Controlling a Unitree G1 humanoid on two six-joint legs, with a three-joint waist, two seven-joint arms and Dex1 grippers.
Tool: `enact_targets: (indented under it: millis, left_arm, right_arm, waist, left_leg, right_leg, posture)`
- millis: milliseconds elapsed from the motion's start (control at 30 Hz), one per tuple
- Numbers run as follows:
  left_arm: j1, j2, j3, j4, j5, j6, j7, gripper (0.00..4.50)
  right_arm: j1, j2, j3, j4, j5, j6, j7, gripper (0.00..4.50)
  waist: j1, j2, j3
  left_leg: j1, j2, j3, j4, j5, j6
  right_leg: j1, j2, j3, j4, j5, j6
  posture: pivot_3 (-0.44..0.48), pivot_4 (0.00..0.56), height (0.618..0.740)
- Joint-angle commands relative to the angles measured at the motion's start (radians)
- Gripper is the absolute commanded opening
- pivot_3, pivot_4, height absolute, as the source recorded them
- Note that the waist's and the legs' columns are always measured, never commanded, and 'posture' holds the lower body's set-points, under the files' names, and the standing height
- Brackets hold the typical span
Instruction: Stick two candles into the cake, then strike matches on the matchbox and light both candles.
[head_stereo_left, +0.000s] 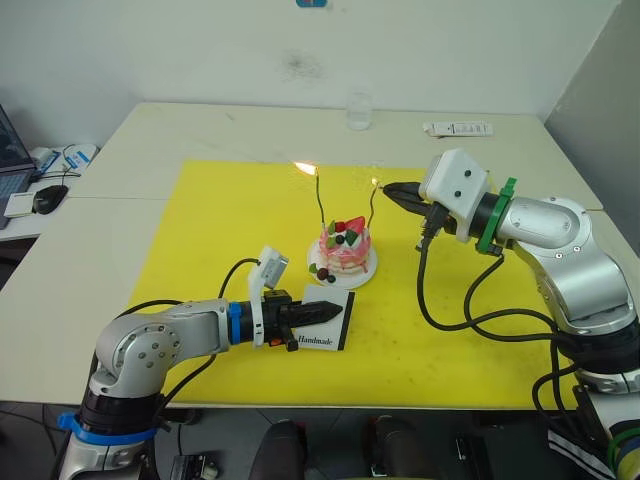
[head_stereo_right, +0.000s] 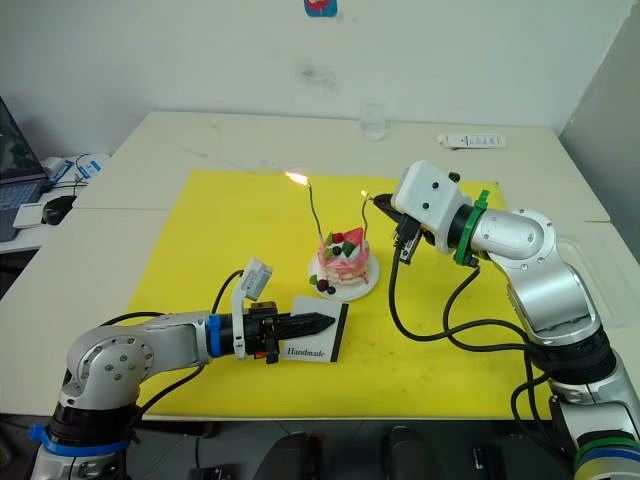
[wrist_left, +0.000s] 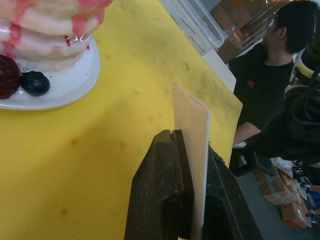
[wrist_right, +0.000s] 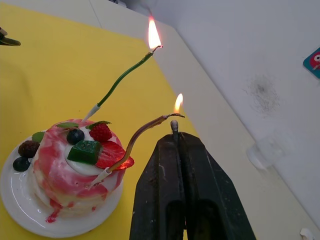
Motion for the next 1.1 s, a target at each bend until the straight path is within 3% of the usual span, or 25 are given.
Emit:
enact_targets:
  millis: [33,800,1100]
  left_arm:
    - [-0.015,-0.003,0.000,-0.018,-0.017,-0.001,-0.013,0.00]
    - [-0.014,-0.004,0.000,-0.021,-0.020,0.000,-0.011,0.00]
    - [-0.011,-0.017,-0.001,-0.022,-0.031,0.003,-0.006,0.00]
  right_arm:
    - [-0.014,-0.008,-0.042,-0.029,-0.001,-0.009,-0.005,0.01]
    - [0.012,-0.028,-0.047,-0.049,0.001,0.000,0.003,0.01]
    - [0.150,-0.124,-0.199,-0.144,0.072,0.122,0.020,0.01]
  waist:
    - [0.000,0.000,0.000]
    - [0.000,0.000,0.000]
    - [0.002,0.000,0.000]
  left_leg:
    - [0.000,0.000,0.000,0.000,0.000,0.000]
    - [0.000,0.000,0.000,0.000,0.000,0.000]
    - [0.000,0.000,0.000,0.000,0.000,0.000]
  right_leg:
    - [0.000,0.000,0.000,0.000,0.000,0.000]
    - [0.000,0.000,0.000,0.000,0.000,0.000]
    - [0.000,0.000,0.000,0.000,0.000,0.000]
  posture:
    - [0.000,0.150,0.740]
    - [0.000,0.150,0.740]
    - [0.000,0.150,0.740]
